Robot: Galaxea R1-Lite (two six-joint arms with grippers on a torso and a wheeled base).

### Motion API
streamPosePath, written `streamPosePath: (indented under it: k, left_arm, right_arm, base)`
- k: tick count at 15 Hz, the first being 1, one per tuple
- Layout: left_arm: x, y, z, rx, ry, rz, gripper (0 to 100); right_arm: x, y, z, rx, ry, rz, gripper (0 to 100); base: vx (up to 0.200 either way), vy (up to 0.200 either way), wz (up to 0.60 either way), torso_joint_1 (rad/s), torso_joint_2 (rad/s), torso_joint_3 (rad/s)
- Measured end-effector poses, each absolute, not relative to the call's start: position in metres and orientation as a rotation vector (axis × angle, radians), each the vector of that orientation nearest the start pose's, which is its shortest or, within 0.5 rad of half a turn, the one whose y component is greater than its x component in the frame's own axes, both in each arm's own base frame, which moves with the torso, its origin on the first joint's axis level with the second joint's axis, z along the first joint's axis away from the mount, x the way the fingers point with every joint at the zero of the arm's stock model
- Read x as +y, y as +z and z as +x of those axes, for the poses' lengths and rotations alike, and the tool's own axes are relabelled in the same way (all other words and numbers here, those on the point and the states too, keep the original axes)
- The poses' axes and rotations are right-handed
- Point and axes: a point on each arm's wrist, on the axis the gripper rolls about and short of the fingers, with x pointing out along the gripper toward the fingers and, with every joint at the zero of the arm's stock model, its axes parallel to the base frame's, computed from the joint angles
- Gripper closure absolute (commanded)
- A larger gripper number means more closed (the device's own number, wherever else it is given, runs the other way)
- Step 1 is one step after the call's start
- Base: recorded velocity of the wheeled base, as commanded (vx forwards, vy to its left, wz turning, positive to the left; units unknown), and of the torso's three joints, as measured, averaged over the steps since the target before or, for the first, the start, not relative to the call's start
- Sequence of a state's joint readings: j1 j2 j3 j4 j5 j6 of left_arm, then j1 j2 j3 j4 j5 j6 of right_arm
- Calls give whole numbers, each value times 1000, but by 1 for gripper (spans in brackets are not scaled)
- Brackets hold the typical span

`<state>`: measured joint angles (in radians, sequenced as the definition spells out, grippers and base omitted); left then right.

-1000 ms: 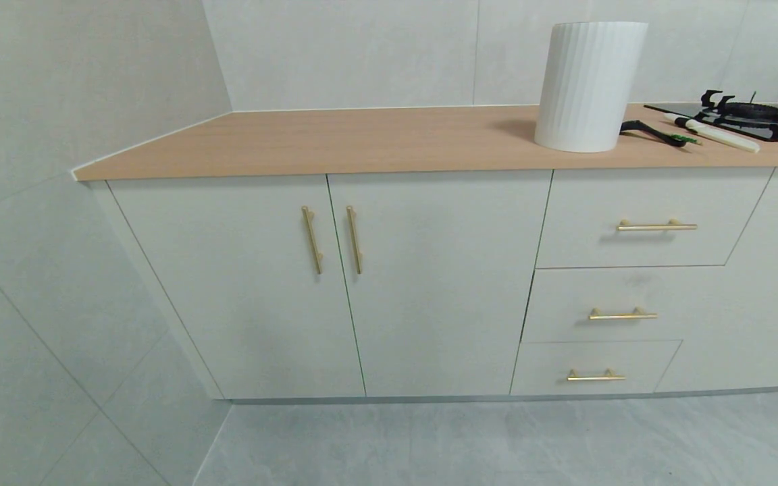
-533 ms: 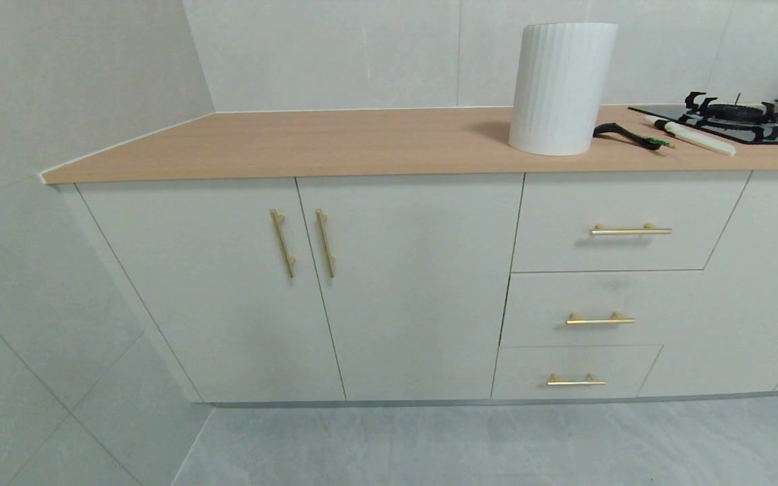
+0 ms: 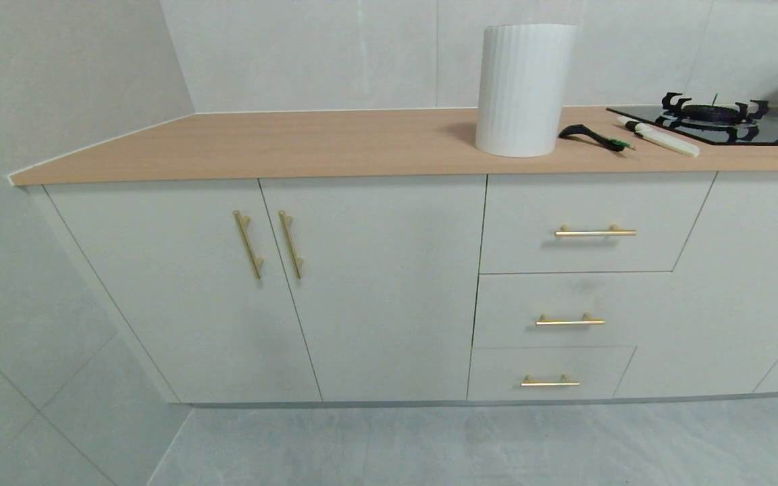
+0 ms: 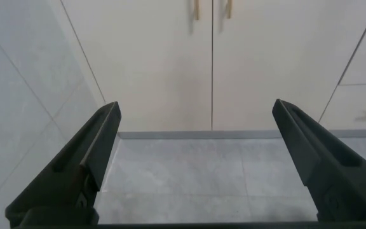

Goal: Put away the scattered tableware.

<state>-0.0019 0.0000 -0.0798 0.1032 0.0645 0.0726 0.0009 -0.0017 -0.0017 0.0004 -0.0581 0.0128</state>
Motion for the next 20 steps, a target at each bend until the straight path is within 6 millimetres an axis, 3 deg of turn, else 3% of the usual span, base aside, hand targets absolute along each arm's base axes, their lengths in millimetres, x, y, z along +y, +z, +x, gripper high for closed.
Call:
streamPosePath:
  k: [3, 15, 20]
  left_arm:
    - [2, 87, -29, 26, 60, 74, 0]
    - [1, 87, -29, 25, 62, 74, 0]
    - [1, 87, -29, 26, 62, 73, 0]
  right_arm:
    - [-1, 76, -23, -3, -57, 14, 0]
    - [-1, 76, -23, -3, -57, 14, 0]
    - [-1, 76, -23, -3, -57, 14, 0]
  base:
    - [0, 0, 0, 0, 0, 0]
    - [200, 0, 0, 2, 3, 2]
    - [0, 0, 0, 0, 0, 0]
